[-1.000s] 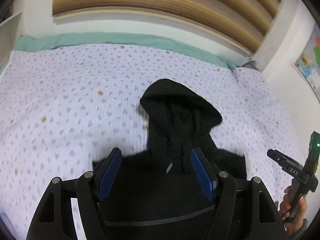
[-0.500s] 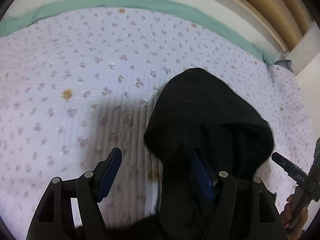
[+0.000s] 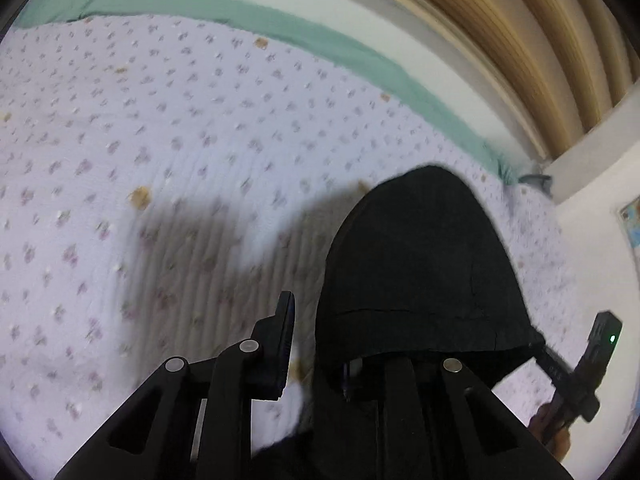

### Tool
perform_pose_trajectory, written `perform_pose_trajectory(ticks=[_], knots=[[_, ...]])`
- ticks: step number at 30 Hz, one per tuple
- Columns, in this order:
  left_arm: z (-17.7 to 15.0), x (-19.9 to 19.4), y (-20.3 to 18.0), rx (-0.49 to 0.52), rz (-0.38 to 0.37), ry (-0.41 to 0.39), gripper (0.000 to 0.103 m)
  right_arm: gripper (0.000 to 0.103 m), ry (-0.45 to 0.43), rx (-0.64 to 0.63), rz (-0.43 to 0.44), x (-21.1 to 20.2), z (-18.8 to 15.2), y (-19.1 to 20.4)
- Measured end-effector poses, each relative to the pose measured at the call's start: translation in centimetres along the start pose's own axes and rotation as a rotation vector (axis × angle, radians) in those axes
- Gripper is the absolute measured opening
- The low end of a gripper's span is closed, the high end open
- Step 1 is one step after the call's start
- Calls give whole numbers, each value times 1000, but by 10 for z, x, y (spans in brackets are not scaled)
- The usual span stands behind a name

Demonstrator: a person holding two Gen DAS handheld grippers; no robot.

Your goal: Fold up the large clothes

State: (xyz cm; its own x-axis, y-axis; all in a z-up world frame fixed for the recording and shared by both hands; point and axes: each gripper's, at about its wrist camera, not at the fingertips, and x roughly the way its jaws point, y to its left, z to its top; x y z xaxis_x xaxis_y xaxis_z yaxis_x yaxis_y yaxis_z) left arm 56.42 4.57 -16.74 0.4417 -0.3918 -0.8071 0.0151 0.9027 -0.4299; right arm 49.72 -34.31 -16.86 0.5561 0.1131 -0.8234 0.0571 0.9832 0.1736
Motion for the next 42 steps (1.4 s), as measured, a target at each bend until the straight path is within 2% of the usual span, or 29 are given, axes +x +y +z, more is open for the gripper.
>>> perform_pose_trajectory(ticks=[3, 4, 5, 7, 9, 10, 11, 13, 16, 19, 21, 23, 26, 29, 31, 35, 38, 39, 40, 41, 42], knots=[[-16, 43, 24, -24, 85, 135, 21, 8, 83, 20, 2, 35, -15, -6], [-22, 63, 31, -13, 125, 198, 23, 8, 128, 39, 7, 53, -21, -11], [-29, 77, 33, 21, 140, 221, 23, 9, 186, 48, 12, 73, -29, -16], [-30, 80, 25, 81, 164, 205, 24, 13, 249, 71, 35, 95, -40, -25], [-28, 72, 19, 105, 168, 205, 24, 20, 252, 95, 72, 92, -40, -31], [-26, 64, 16, 130, 172, 194, 30, 26, 261, 99, 81, 88, -38, -33], [-25, 54, 14, 159, 181, 177, 38, 36, 265, 95, 88, 81, -37, -35], [-29, 32, 13, 202, 182, 152, 46, 47, 260, 60, 94, 62, -37, -38], [-34, -5, 19, 240, 100, 146, 46, 61, 250, -10, 117, 27, -44, -40], [-24, -34, 19, 237, 31, 128, 50, 68, 228, -49, 158, -2, -41, -41], [-9, -44, 12, 245, 11, 87, 57, 70, 196, -64, 163, -10, -32, -37], [1, -45, -1, 252, -12, 47, 68, 72, 155, -60, 174, -13, -11, -29], [22, -11, -11, 229, -80, 91, 68, 75, 136, -49, 222, 6, 17, -21], [40, 38, -7, 166, -119, 181, 68, 75, 192, -41, 256, 45, 38, -11], [46, 66, -4, 137, -115, 231, 68, 75, 226, -50, 270, 66, 44, -5], [52, 113, 2, 77, -205, 331, 68, 75, 286, -71, 299, 108, 49, 4], [49, 127, 8, 44, -229, 352, 68, 74, 358, -46, 327, 140, 47, 8], [47, 127, 9, 37, -229, 341, 67, 72, 388, -38, 335, 150, 44, 11], [44, 124, 10, 32, -225, 324, 60, 63, 404, -47, 332, 156, 42, 14], [41, 119, 10, 41, -224, 307, 49, 50, 399, -66, 327, 157, 40, 18], [37, 113, 8, 59, -222, 293, 43, 42, 369, -91, 333, 150, 39, 22]])
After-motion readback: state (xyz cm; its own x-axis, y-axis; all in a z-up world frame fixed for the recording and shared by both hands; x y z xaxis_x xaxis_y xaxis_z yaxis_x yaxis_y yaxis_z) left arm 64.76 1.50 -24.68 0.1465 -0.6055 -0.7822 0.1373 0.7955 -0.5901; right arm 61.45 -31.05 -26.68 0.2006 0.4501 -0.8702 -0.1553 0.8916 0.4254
